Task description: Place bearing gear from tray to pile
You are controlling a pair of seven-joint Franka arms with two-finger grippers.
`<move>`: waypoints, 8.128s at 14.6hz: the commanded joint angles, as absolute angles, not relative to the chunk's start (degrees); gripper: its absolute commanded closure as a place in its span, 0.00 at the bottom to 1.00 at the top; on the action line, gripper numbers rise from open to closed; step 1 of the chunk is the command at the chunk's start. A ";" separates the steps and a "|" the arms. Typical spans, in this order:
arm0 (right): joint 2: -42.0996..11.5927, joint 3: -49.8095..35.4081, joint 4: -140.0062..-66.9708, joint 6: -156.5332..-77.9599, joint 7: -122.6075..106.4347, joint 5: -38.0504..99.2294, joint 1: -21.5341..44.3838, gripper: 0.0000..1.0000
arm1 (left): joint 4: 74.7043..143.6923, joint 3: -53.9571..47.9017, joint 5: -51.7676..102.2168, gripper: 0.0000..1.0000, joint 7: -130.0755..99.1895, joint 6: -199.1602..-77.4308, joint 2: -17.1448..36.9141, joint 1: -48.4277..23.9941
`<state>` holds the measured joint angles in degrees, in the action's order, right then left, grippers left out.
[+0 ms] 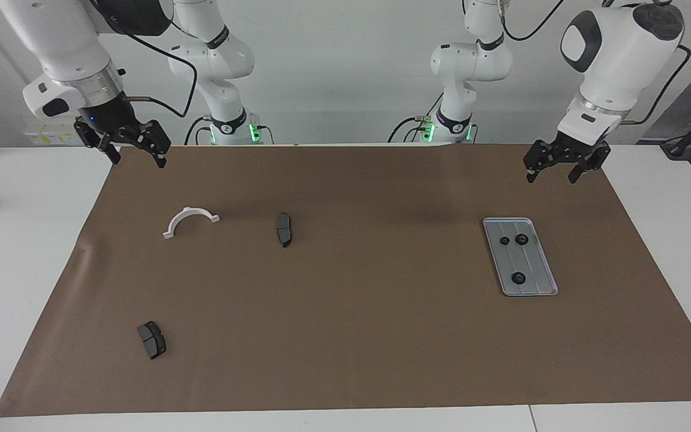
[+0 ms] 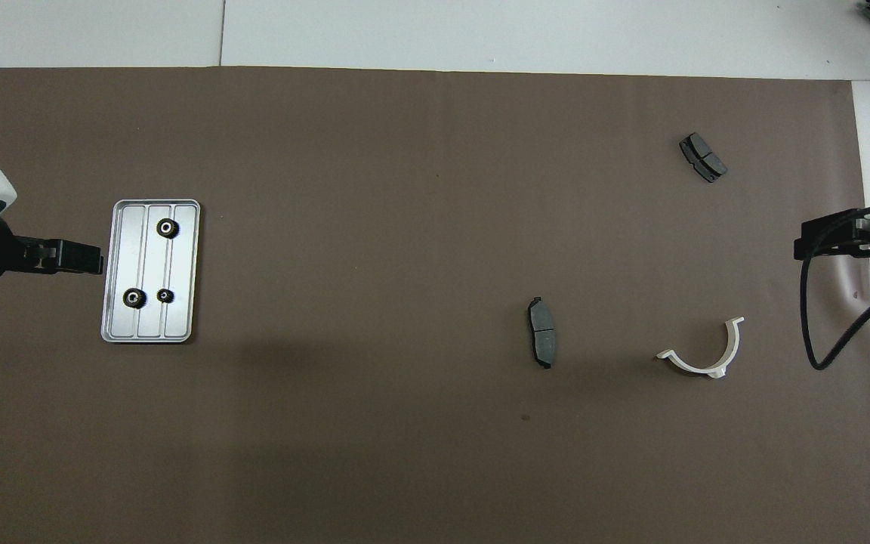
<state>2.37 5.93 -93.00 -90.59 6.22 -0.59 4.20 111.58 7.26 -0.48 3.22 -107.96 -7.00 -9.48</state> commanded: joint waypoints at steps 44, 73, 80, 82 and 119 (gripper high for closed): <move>3.60 5.80 -94.22 -90.44 6.68 0.00 4.13 0.00 | 111.38 6.77 -0.18 1.00 -17.37 -131.66 11.85 -28.90; 1.68 5.80 -96.15 -97.54 7.29 0.09 7.10 0.00 | 88.58 7.82 2.02 0.00 -32.35 -135.71 30.86 -37.01; -16.15 5.71 -88.08 -109.40 16.33 0.00 17.13 0.00 | 106.33 7.73 1.93 0.00 -19.11 -134.48 14.96 -28.49; -21.16 4.23 -85.53 -113.01 21.42 -0.17 19.76 0.00 | 108.45 7.74 1.93 0.00 -12.77 -130.71 12.31 -24.63; -44.65 -1.93 -73.48 -125.34 31.03 -9.93 30.76 1.00 | 119.97 7.12 5.36 0.37 8.17 -154.95 18.98 -7.91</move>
<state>-46.20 -1.60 -72.14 -127.02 32.13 -9.32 31.83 118.31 7.44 3.86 7.20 -152.70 19.49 -8.10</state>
